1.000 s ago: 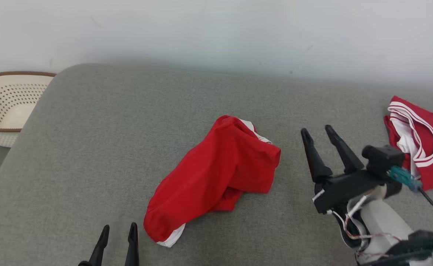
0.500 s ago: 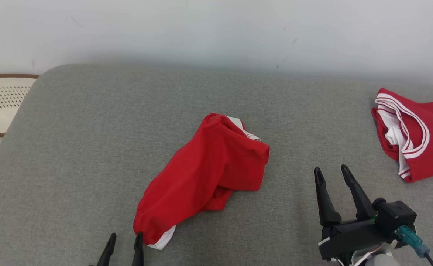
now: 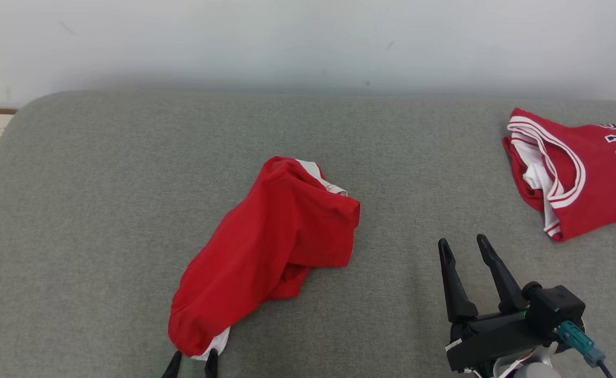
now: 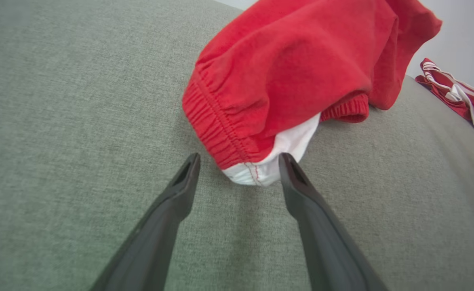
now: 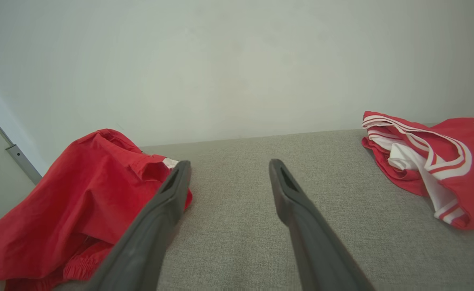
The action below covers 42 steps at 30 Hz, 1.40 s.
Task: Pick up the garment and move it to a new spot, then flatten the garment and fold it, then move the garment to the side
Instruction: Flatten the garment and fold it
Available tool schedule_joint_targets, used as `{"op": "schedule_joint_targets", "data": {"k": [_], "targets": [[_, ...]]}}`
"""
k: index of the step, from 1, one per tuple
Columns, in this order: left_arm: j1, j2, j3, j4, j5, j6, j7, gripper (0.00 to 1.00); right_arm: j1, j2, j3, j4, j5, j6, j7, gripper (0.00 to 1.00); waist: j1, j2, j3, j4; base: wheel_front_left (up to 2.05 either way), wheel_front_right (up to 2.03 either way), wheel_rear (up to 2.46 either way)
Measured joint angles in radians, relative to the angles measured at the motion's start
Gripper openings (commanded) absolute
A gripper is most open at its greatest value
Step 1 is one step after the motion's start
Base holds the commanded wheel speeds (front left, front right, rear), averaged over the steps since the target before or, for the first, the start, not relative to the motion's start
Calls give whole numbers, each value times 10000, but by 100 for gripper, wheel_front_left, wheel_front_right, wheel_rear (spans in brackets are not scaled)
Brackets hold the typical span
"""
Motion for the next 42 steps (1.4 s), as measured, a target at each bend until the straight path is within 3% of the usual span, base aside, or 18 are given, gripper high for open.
{"op": "schedule_joint_targets", "data": {"k": [5,6,7,8,15,19,28,42], "targets": [[-251,2,4,203,25,-134,-2,100,-8,-6,29,21,0,0,2,100,0,0,55,-207,0,0,0],[-314,0,-10,297,31,-219,0,68,-11,-12,27,27,0,0,2,100,0,0,64,-258,0,0,0],[-347,-6,19,295,42,-290,0,4,-11,-13,40,38,0,0,2,100,0,0,71,-307,0,0,0],[-387,-8,90,249,61,-303,0,0,-11,-15,42,48,0,0,0,100,0,0,76,-352,0,0,0],[-631,6,932,-752,577,-589,0,0,35,-19,10,192,12,0,-12,100,0,-1,-48,-438,0,0,0],[-639,437,1448,-1858,1080,-738,-2,0,183,15,-17,380,46,0,-46,100,0,0,-266,-377,0,0,0],[-355,1011,1350,-3298,1597,-859,31,0,367,127,96,700,201,0,6,100,-2,0,-613,-282,0,0,0],[458,556,859,-903,1162,-913,13,0,341,61,182,968,343,0,196,100,-1,0,-476,-216,0,0,0]]}}
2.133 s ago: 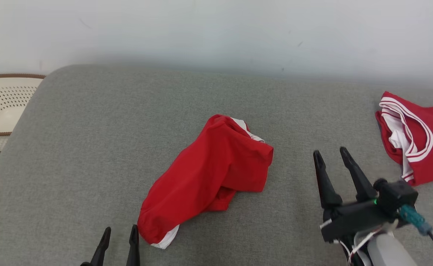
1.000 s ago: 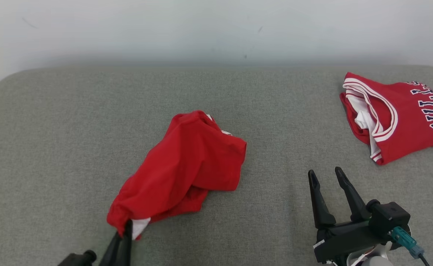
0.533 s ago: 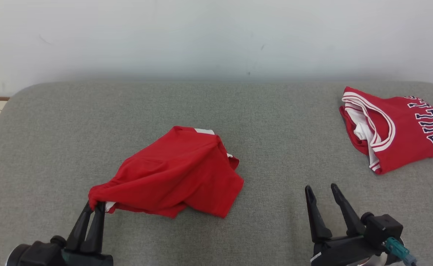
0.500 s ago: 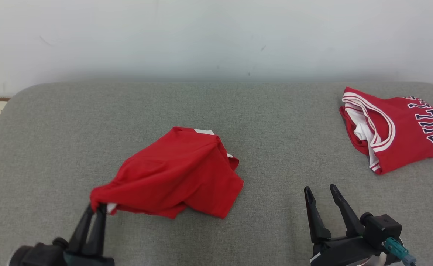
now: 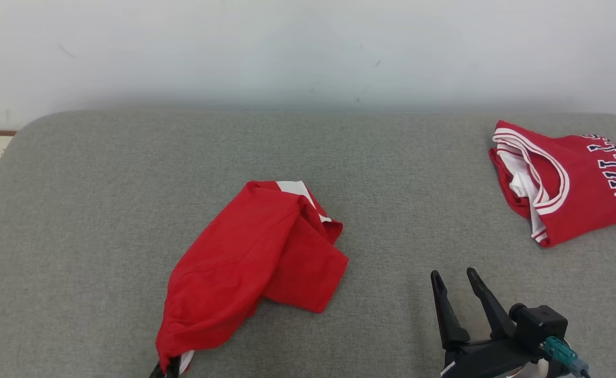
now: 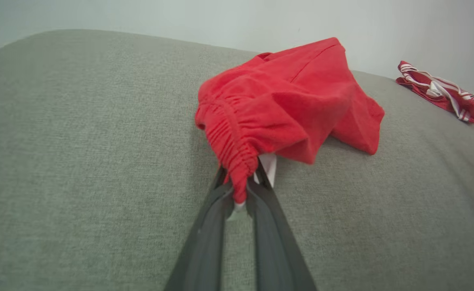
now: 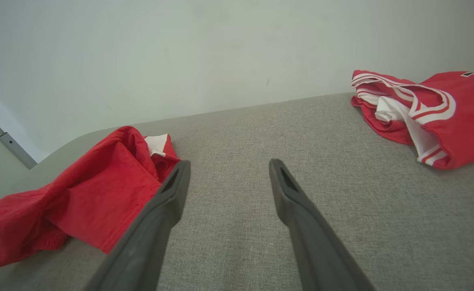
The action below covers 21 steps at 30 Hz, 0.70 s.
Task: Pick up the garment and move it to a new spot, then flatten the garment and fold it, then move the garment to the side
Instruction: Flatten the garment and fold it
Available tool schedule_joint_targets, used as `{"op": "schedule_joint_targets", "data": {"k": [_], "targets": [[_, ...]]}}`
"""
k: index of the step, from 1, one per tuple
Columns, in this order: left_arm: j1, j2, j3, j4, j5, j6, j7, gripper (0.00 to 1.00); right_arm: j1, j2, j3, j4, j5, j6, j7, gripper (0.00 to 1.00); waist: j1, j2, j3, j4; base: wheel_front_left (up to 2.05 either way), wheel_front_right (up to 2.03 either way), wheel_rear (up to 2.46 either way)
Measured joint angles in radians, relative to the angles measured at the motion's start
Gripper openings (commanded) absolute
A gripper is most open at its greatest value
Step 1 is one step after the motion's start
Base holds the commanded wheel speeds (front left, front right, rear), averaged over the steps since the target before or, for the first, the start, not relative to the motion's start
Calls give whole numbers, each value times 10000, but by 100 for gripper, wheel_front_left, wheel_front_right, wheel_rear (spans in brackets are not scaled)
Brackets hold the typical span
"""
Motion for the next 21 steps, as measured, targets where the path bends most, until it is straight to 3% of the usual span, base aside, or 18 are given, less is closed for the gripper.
{"op": "schedule_joint_targets", "data": {"k": [1,2,3,4,16,21], "targets": [[-63,-12,6,113,4,-6,0,10,-6,-12,-10,0,0,0,33,100,0,0,14,37,0,0,0],[-144,-15,25,217,12,-46,0,58,-13,-23,-13,6,12,0,54,100,0,0,27,77,0,0,0],[-226,-35,90,278,4,-48,-2,95,-18,-25,-8,10,13,0,67,100,0,0,38,121,0,0,0],[-269,-56,144,337,-15,-65,-2,100,-21,-27,-8,12,15,0,71,100,0,0,47,166,0,0,0],[506,-506,360,-372,-98,36,-2,100,-24,0,201,236,314,0,167,100,0,0,13,685,0,0,0],[670,-543,476,-1402,-169,472,-6,100,-25,4,268,374,489,0,261,100,0,0,-20,839,0,0,0]]}}
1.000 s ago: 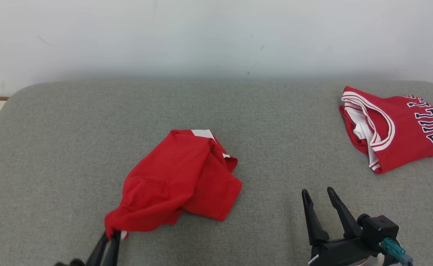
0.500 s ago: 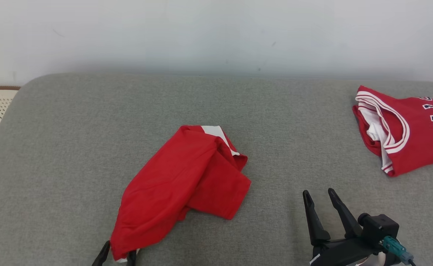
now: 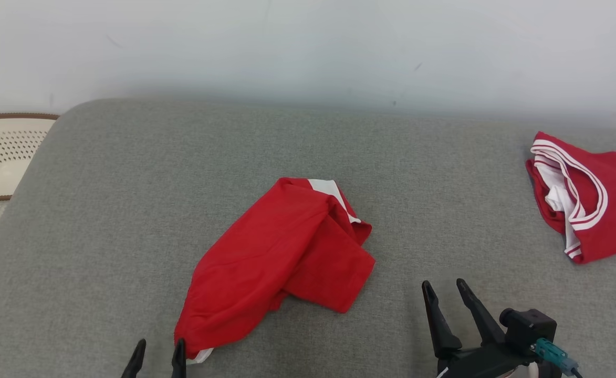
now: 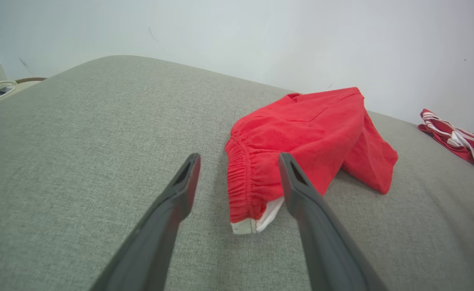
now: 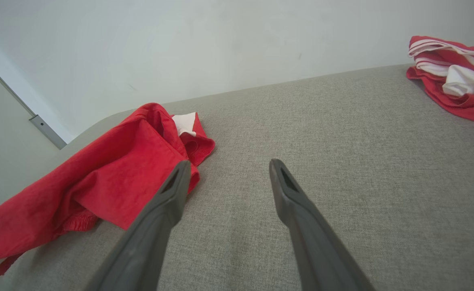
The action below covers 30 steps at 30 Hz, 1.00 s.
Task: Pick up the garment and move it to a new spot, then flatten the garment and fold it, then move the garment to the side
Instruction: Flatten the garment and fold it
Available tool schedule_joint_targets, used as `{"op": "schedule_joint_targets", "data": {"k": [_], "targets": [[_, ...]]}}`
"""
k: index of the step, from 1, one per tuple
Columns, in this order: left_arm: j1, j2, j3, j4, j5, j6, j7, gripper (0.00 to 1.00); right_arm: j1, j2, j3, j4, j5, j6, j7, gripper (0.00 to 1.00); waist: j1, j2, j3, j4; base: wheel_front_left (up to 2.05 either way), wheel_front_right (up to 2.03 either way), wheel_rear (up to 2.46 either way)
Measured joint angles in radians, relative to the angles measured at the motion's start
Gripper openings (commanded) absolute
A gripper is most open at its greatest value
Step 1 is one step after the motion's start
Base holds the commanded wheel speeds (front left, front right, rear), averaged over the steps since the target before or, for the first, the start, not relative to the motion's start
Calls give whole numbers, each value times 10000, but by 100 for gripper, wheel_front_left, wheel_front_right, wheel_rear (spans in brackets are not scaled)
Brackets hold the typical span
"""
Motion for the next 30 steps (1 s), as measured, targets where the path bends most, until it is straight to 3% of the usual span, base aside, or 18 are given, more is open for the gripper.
{"op": "schedule_joint_targets", "data": {"k": [6,11,28,29,30], "targets": [[-1,-10,21,-907,77,593,-8,100,-79,4,253,311,244,0,174,100,0,0,9,222,0,0,0],[-153,-4,148,-1221,125,784,-8,100,-559,69,627,932,500,0,265,100,0,0,65,361,0,0,0],[-285,-8,-113,-1267,17,882,-8,100,-2576,221,1847,4197,1948,0,387,100,0,0,198,1203,0,0,0],[-284,-10,-102,-1260,8,882,-10,100,-2656,221,1910,4316,2063,0,364,99,0,0,202,1276,0,0,0],[-282,-10,-77,-1258,6,888,-8,100,-2747,230,1975,4458,2207,0,330,77,0,0,205,1340,0,0,0]]}}
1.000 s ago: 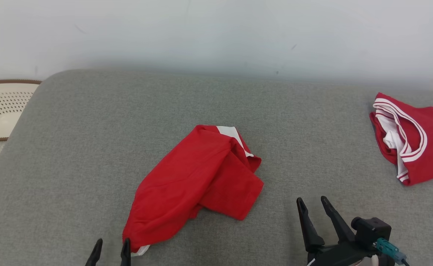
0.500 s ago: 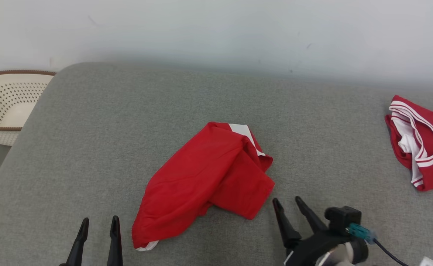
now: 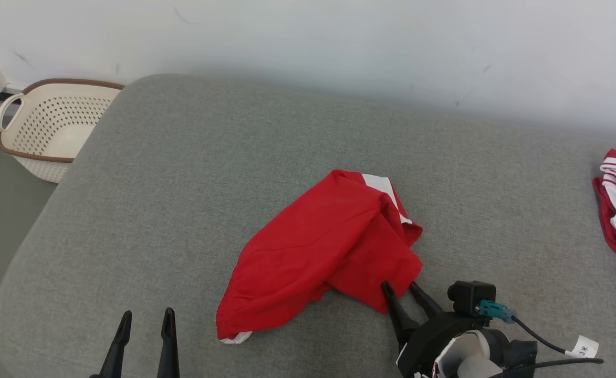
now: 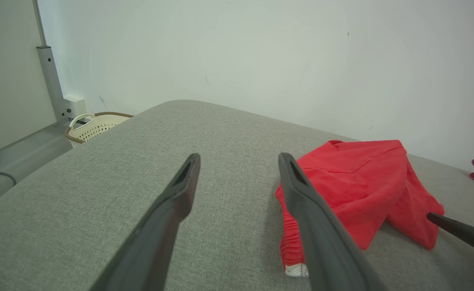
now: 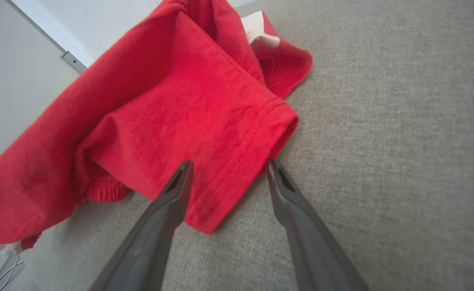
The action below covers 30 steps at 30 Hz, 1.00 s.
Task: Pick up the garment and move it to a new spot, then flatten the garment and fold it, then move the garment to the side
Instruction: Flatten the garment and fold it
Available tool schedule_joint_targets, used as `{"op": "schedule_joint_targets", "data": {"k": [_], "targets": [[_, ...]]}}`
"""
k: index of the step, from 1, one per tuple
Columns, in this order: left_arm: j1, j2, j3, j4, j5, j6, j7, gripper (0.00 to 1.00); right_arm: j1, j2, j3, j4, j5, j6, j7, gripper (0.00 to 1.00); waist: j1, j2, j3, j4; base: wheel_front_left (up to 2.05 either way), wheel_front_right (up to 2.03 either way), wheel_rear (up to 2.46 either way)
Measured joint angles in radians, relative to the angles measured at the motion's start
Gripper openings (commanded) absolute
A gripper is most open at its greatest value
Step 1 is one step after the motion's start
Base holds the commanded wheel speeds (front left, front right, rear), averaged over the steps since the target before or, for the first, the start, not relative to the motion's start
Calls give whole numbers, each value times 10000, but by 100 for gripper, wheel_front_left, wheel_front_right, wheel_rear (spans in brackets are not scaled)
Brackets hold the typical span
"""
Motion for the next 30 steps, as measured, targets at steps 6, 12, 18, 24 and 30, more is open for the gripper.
{"op": "schedule_joint_targets", "data": {"k": [6,12,18,24,30], "targets": [[12,0,59,12,-15,27,0,100,-463,-98,349,529,397,0,-573,0,0,0,-27,143,0,0,0],[84,0,40,65,-88,65,0,100,-435,-525,660,123,527,0,-886,0,0,0,-191,-52,0,0,0],[335,2,61,222,-244,125,0,100,468,-1718,821,-2027,905,0,-330,0,0,0,-433,-504,0,0,0],[559,0,-52,215,-374,257,-2,100,1633,-2801,282,-4527,917,0,1256,0,0,0,-635,-981,0,0,0],[651,0,-132,186,-456,374,-2,100,3057,-3358,-959,-6773,378,0,2987,0,0,0,-748,-1352,0,0,0]]}}
